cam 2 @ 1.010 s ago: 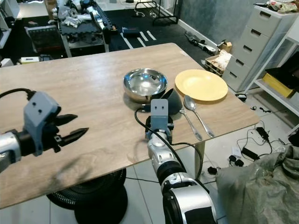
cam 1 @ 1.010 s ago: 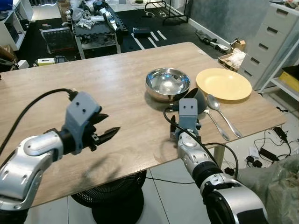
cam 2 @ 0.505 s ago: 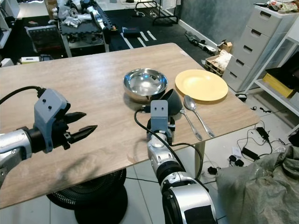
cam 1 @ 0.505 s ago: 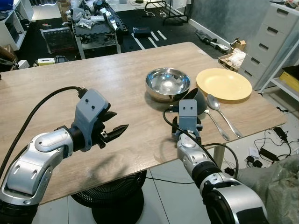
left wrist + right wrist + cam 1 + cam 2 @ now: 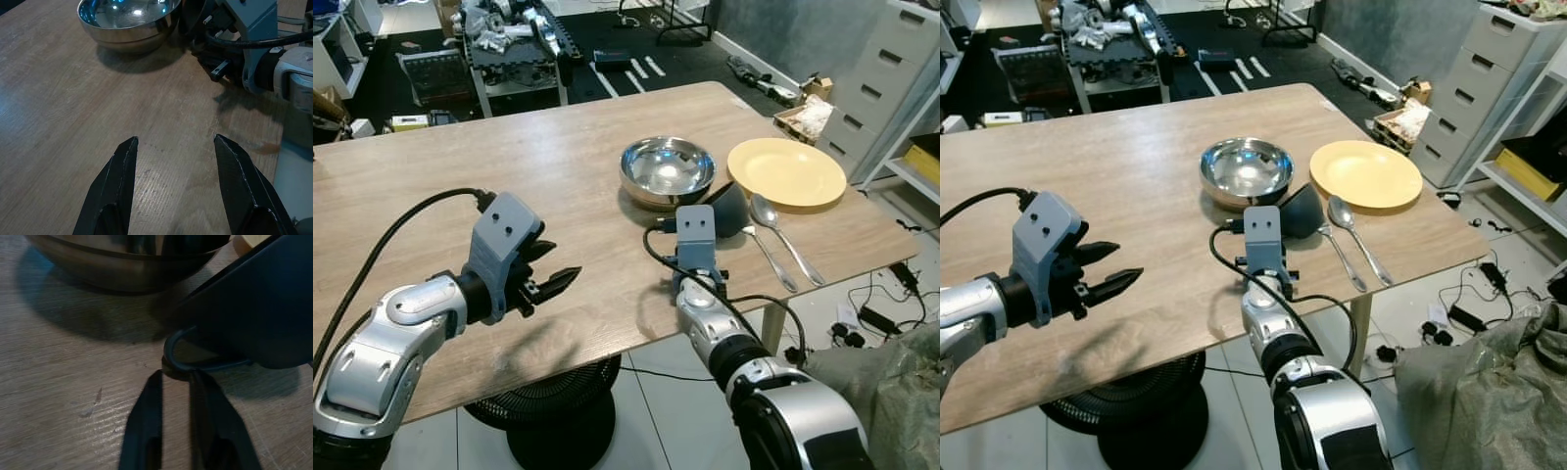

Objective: Setting the table

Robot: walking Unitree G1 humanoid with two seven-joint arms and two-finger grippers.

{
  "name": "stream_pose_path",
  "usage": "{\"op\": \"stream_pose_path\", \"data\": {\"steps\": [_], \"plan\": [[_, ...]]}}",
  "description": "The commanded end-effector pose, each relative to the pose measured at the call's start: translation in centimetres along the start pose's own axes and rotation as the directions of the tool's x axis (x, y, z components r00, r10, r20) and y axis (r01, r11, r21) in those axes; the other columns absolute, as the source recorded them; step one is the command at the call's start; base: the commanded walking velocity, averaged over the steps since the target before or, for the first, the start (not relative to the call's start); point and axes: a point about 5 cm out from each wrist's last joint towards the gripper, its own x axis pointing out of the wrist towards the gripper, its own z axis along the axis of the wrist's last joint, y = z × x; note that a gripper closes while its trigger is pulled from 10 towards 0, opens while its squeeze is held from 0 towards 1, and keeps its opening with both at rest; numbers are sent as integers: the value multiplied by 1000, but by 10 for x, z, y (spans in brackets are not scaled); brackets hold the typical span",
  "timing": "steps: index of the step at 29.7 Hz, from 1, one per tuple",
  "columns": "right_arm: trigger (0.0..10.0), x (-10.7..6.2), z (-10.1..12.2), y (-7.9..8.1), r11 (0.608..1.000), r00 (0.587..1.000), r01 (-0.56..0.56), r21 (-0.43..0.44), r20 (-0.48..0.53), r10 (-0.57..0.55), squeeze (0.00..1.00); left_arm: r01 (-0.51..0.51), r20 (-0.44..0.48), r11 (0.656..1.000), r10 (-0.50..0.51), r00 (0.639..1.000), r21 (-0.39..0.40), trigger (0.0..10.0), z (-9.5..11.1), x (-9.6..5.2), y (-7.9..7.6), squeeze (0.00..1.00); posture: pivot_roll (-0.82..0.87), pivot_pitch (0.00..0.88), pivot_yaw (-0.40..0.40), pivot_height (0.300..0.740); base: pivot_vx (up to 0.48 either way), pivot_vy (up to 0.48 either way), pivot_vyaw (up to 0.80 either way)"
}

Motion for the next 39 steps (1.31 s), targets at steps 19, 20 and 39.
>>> {"op": "stream_pose_path", "data": {"steps": [19, 20, 39], "plan": [[10000, 6, 33, 0, 999, 989, -45, 4, 142, 44, 1000, 18, -5, 1000, -18, 1000, -20, 10000, -3, 4, -6, 0, 260, 106, 95, 740, 0, 0, 0], [10000, 6, 31, 0, 998, 991, -55, 21, 121, 52, 1000, 18, -5, 1000, -18, 1000, -19, 10000, -3, 5, -6, 0, 262, 105, 96, 740, 0, 0, 0], [10000, 17, 63, -26, 992, 978, 33, 120, 203, -57, 0, 0, 18, 1000, 1, 1000, -17, 10000, 0, 9, -6, 0, 256, 88, 83, 740, 0, 0, 0]]}}
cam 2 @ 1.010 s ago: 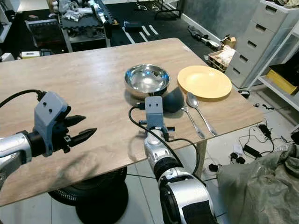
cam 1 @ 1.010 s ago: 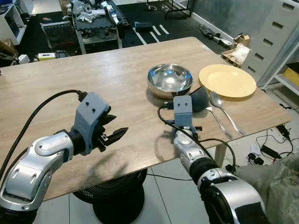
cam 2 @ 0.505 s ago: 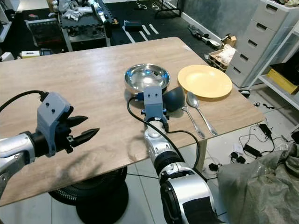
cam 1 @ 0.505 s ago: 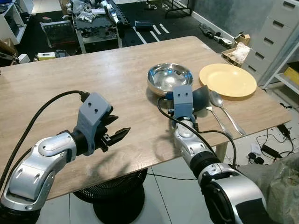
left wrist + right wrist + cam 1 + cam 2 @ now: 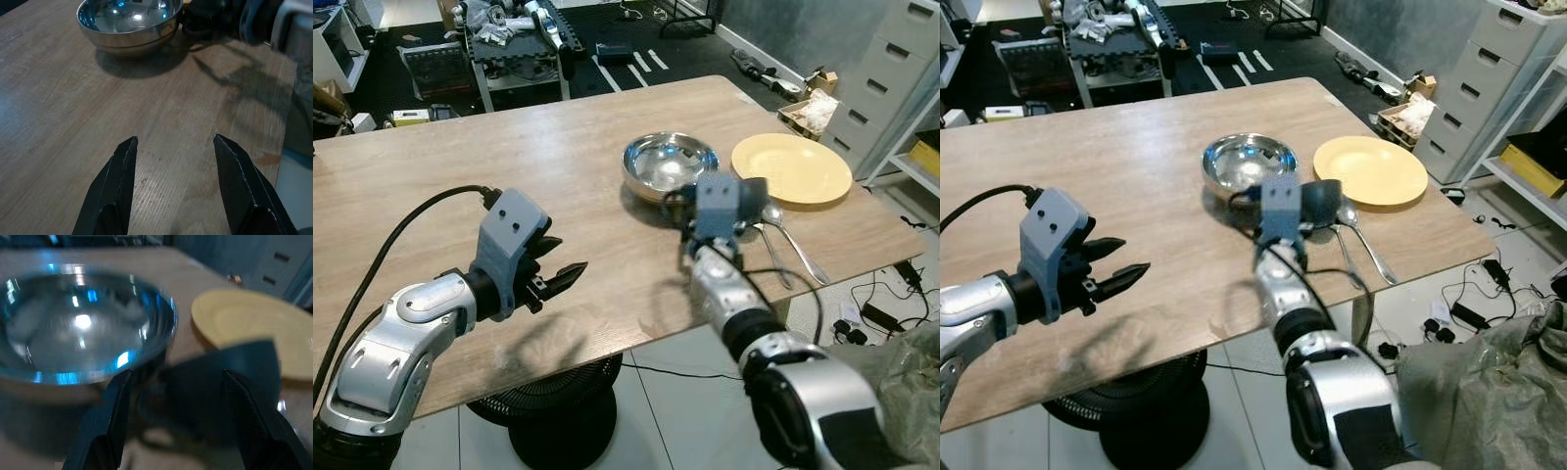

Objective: Setting the table

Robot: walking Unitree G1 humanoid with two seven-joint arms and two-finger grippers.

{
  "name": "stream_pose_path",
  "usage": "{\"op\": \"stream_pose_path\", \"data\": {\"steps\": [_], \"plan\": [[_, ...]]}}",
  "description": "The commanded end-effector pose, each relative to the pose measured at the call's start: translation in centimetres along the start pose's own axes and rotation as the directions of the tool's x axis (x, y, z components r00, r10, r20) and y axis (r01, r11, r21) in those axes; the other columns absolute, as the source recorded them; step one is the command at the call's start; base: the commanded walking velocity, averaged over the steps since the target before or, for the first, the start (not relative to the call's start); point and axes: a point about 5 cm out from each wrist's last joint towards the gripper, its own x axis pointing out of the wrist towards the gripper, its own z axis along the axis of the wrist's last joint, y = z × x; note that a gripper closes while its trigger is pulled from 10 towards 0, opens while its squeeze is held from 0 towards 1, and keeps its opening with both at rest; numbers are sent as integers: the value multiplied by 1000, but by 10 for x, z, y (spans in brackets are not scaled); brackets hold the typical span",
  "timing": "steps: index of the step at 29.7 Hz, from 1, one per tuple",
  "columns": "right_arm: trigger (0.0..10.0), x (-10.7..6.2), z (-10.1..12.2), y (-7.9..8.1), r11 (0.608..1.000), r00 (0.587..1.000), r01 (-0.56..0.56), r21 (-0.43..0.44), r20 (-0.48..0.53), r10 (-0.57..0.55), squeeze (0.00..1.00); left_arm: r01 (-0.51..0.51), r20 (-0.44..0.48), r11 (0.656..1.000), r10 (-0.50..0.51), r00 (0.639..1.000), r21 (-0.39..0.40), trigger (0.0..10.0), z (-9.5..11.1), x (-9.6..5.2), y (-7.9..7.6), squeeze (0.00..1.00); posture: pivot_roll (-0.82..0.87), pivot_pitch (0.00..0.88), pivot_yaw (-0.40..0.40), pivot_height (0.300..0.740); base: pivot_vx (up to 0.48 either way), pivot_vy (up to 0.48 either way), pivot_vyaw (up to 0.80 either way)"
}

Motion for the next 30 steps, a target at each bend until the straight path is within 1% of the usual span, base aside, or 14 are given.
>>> {"op": "stream_pose_path", "data": {"steps": [1, 2, 5, 6, 8, 12, 14, 18, 19, 22, 23, 26, 28, 30], "plan": [[10000, -1, 8, 9, 998, 998, -51, 43, 30, 50, 0, 7, -7, 1000, -7, 1000, 1, 10000, -3, 2, -3, 0, 250, 85, 81, 740, 0, 0, 0], [10000, -1, 13, 13, 995, 995, -85, 54, 59, 82, 0, -7, -3, 1000, 7, 1000, 6, 10000, -3, 2, -1, 0, 245, 82, 78, 740, 0, 0, 0], [10000, -2, 20, 17, 991, 987, -123, 52, 107, 117, 0, -34, 4, 999, 34, 999, 13, 10000, -3, 4, 1, 0, 243, 80, 77, 740, 0, 0, 0], [10000, -2, 20, 17, 991, 987, -123, 52, 107, 117, 0, -34, 4, 999, 34, 999, 13, 10000, -3, 4, 1, 0, 243, 80, 77, 740, 0, 0, 0], [10000, -5, 19, 16, 988, 979, -147, 35, 151, 141, 0, -74, 18, 997, 74, 997, 8, 10000, -2, 6, 4, 0, 226, 74, 75, 740, 0, 0, 0], [10000, -7, 12, 11, 987, 975, -160, 7, 159, 157, 0, -106, 26, 994, 106, 994, 3, 10000, -3, 8, 7, 0, 215, 72, 73, 740, 0, 0, 0], [10000, -7, 6, 5, 990, 979, -142, -25, 144, 144, 0, -117, 28, 993, 117, 993, -2, 10000, -4, 10, 8, 0, 197, 65, 77, 740, 0, 0, 0], [10000, -4, 7, 4, 994, 987, -108, -31, 118, 110, 0, -116, 35, 993, 116, 993, -5, 10000, -3, 14, 8, 0, 197, 55, 79, 740, 0, 0, 0], [10000, -3, 8, 6, 994, 988, -110, -19, 104, 111, 0, -115, 38, 993, 116, 993, -5, 10000, -2, 16, 8, 0, 203, 50, 77, 740, 0, 0, 0], [10000, -5, 9, 26, 981, 981, -192, 40, 35, 190, 0, -120, 50, 993, 120, 992, -1, 10000, 0, 17, 8, 0, 225, 46, 68, 740, 0, 0, 0], [10000, -7, 11, 34, 975, 975, -221, 37, 29, 220, 0, -128, 51, 992, 127, 991, 1, 10000, 0, 16, 9, 0, 225, 46, 68, 740, 0, 0, 0], [10000, -10, 16, 46, 960, 961, -276, 46, 26, 275, 0, -141, 50, 990, 140, 989, 3, 10000, 0, 14, 10, 0, 244, 48, 59, 740, 0, 0, 0], [10000, -10, 21, 52, 953, 953, -302, 14, 33, 302, 0, -145, 46, 989, 145, 988, 4, 10000, -1, 11, 10, 0, 250, 49, 56, 740, 0, 0, 0], [10000, -11, 21, 56, 946, 946, -322, -39, 9, 323, 0, -150, 43, 989, 150, 988, 3, 10000, -2, 9, 10, 0, 252, 50, 53, 740, 0, 0, 0]]}}
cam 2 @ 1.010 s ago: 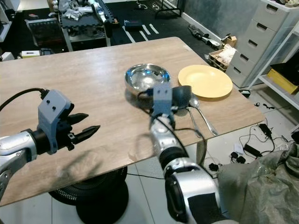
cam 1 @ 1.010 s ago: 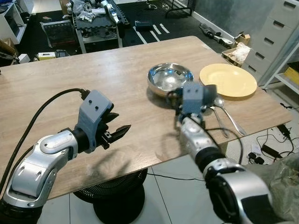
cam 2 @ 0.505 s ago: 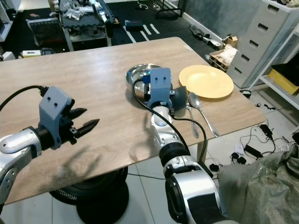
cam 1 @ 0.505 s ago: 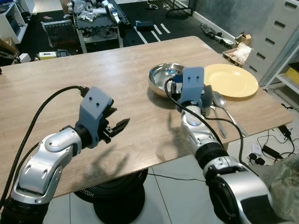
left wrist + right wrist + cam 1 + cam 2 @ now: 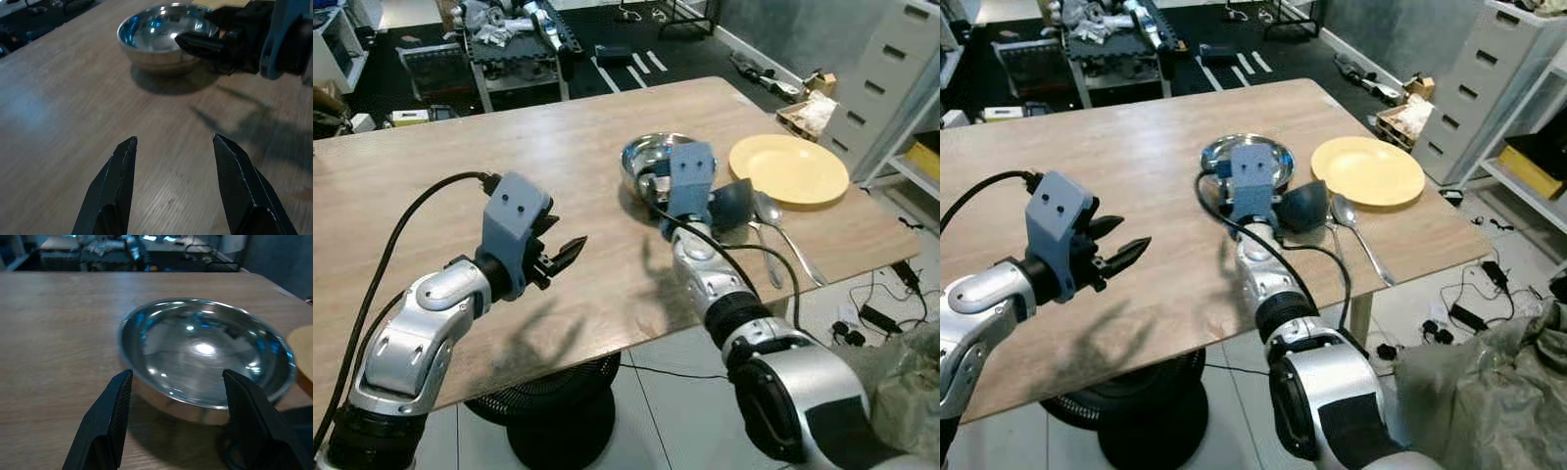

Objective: Setting the table

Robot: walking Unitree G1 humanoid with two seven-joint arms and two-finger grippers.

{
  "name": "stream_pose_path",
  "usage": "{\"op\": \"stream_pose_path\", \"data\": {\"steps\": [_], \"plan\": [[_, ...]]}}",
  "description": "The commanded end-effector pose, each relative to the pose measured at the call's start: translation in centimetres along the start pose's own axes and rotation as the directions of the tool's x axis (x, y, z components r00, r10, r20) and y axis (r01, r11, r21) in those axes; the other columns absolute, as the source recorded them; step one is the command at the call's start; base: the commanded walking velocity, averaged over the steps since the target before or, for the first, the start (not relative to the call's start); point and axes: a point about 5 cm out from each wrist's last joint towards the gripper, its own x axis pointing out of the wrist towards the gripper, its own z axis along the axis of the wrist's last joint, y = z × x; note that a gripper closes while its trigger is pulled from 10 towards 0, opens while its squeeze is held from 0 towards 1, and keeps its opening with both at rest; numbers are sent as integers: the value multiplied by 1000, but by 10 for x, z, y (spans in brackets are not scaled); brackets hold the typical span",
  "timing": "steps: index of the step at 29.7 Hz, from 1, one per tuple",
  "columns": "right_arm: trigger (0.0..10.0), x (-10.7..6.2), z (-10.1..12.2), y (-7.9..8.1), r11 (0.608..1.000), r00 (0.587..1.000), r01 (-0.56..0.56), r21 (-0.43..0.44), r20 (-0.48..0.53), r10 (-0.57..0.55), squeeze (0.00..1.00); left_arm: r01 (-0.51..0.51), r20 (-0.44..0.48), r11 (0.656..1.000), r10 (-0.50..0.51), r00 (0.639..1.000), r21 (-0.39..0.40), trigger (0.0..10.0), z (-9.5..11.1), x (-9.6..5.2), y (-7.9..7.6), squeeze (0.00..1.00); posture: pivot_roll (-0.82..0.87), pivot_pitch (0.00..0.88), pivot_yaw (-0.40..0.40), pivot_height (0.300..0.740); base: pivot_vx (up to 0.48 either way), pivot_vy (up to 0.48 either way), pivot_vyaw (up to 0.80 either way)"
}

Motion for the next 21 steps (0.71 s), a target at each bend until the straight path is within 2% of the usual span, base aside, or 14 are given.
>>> {"op": "stream_pose_path", "data": {"steps": [1, 3, 7, 10, 11, 12, 15, 18, 21], "plan": [[10000, 1, -1, 7, 998, 998, -40, -54, -45, 37, 0, -14, -11, 1000, 14, 1000, 9, 10000, -2, -4, 1, 0, 252, 50, 53, 740, 0, 0, 0], [10000, 1, -5, 2, 996, 997, -27, -86, -70, 21, 0, -18, -12, 1000, 18, 1000, 5, 10000, -3, -4, 2, 0, 249, 51, 53, 740, 0, 0, 0], [10000, 0, -12, -5, 996, 995, -14, -89, -102, 5, 0, -18, -13, 1000, 18, 1000, 3, 10000, -4, -4, 2, 0, 241, 53, 56, 740, 0, 0, 0], [10000, -2, -15, -2, 994, 994, -55, -93, -95, 46, 0, -20, -14, 1000, 20, 1000, 4, 10000, -4, -1, 2, 0, 234, 56, 61, 740, 0, 0, 0], [10000, -2, -15, 2, 992, 994, -74, -105, -83, 66, 0, -23, -13, 1000, 23, 1000, 6, 10000, -3, 0, 3, 0, 237, 58, 65, 740, 0, 0, 0], [10000, -3, -13, 7, 983, 994, -95, -155, -59, 87, 0, -41, -12, 999, 41, 999, 16, 10000, -1, 2, 5, 0, 241, 60, 65, 740, 0, 0, 0], [10000, -3, -12, 8, 980, 993, -109, -164, -54, 101, 0, -49, -14, 999, 49, 999, 22, 10000, 0, 2, 6, 0, 245, 62, 66, 740, 0, 0, 0], [10000, -3, -9, 14, 968, 989, -150, -203, -44, 144, 0, -77, -60, 997, 77, 995, 11, 10000, -3, -2, 9, 0, 262, 78, 70, 740, 0, 0, 0], [10000, -3, -7, 14, 969, 989, -148, -199, -41, 142, 0, -81, -99, 997, 82, 992, 10, 10000, -9, -9, 7, 0, 264, 88, 79, 740, 0, 0, 0]]}}
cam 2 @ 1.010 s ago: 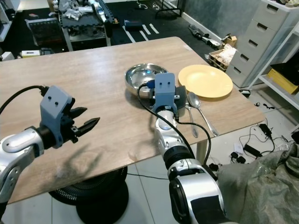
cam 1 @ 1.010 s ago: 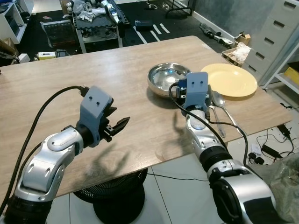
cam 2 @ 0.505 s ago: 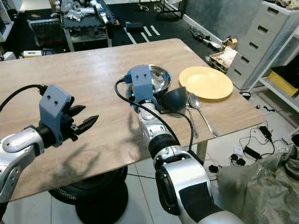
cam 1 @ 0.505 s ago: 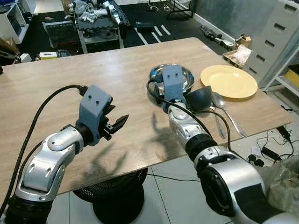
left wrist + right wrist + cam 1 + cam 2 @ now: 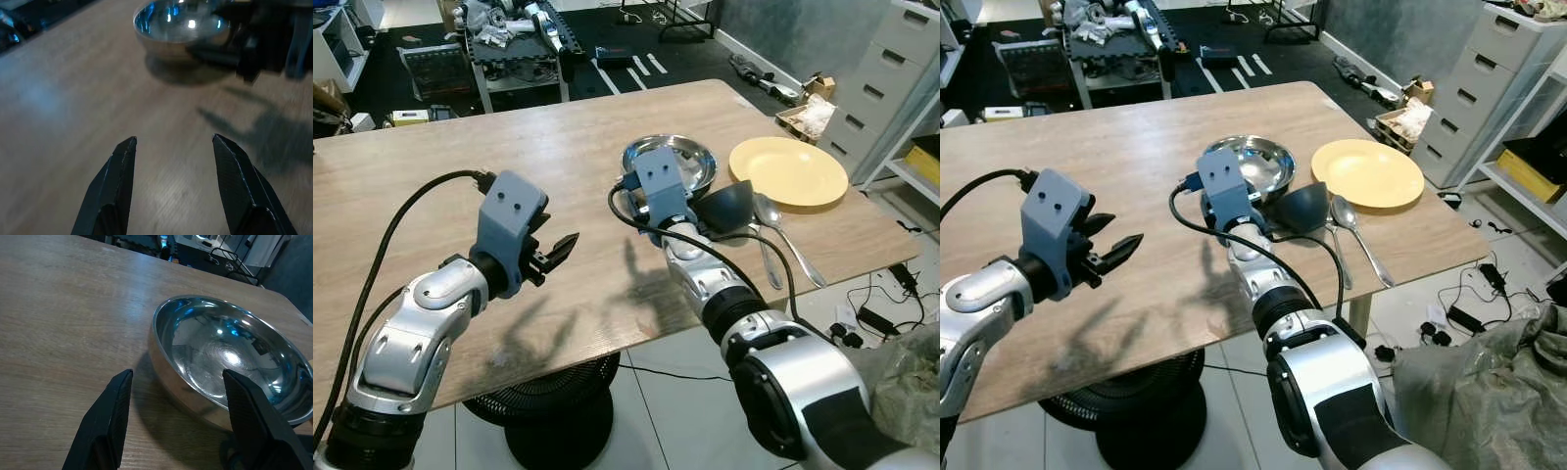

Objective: Setting the table

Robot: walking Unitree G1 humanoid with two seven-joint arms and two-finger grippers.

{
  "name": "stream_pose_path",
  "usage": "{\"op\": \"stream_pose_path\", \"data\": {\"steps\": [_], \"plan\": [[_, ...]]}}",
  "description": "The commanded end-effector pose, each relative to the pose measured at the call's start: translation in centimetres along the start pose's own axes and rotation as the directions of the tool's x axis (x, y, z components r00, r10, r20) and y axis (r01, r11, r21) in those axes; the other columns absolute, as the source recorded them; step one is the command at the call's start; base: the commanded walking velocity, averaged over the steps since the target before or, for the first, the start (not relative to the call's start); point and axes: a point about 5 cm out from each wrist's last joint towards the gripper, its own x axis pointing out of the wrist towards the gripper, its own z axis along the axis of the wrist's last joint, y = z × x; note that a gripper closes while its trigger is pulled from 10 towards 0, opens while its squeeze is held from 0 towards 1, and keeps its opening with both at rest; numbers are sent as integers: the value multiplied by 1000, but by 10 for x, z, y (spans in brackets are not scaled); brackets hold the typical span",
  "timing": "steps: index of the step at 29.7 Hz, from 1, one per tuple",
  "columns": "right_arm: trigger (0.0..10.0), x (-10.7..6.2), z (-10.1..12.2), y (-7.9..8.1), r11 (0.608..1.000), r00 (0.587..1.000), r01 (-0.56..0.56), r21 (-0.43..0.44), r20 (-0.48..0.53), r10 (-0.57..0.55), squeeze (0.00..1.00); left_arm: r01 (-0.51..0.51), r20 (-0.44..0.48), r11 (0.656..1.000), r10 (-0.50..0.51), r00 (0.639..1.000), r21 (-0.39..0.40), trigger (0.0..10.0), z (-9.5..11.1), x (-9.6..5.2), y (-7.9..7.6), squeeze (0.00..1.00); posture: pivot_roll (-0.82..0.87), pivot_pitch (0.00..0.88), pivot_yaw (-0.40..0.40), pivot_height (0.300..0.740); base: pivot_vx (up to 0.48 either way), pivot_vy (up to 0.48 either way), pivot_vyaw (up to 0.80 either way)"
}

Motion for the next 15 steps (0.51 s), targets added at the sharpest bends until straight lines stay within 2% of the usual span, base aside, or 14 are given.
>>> {"op": "stream_pose_path", "data": {"steps": [1, 4, 6, 7, 10, 13, 15], "plan": [[10000, 0, -1, 3, 1000, 1000, -14, -1, -6, 14, 0, -22, -41, 1000, 22, 999, 2, 10000, -6, -6, 2, 0, 264, 91, 82, 740, 0, 0, 0], [10000, 0, 0, 2, 1000, 1000, -13, -3, -4, 13, 0, -26, -53, 999, 25, 998, -28, 10000, -7, -13, 4, 0, 273, 104, 98, 740, 0, 0, 0], [10000, 1, 1, 1, 1000, 1000, -5, -4, -4, 5, 0, 34, -48, 998, -36, 998, -45, 10000, -1, -19, 6, 0, 288, 114, 114, 740, 0, 0, 0], [10000, 1, 1, 1, 1000, 1000, -5, -4, -4, 5, 0, 34, -48, 998, -36, 998, -45, 10000, -1, -19, 6, 0, 288, 114, 114, 740, 0, 0, 0], [10000, 1, 1, 1, 1000, 1000, 1, -2, -5, -1, 0, 62, -44, 998, -63, 997, -19, 10000, 5, -19, 9, 0, 300, 121, 125, 740, 0, 0, 0], [10000, 1, 0, 1, 1000, 1000, 4, -17, -16, -4, 0, 106, -22, 994, -105, 994, 27, 10000, 23, -10, 11, 0, 313, 135, 131, 740, 0, 0, 0], [10000, 1, 0, 0, 1000, 1000, 9, -27, -17, -9, 0, 122, -18, 992, -122, 992, 37, 10000, 28, -9, 11, 0, 317, 143, 133, 740, 0, 0, 0]]}}
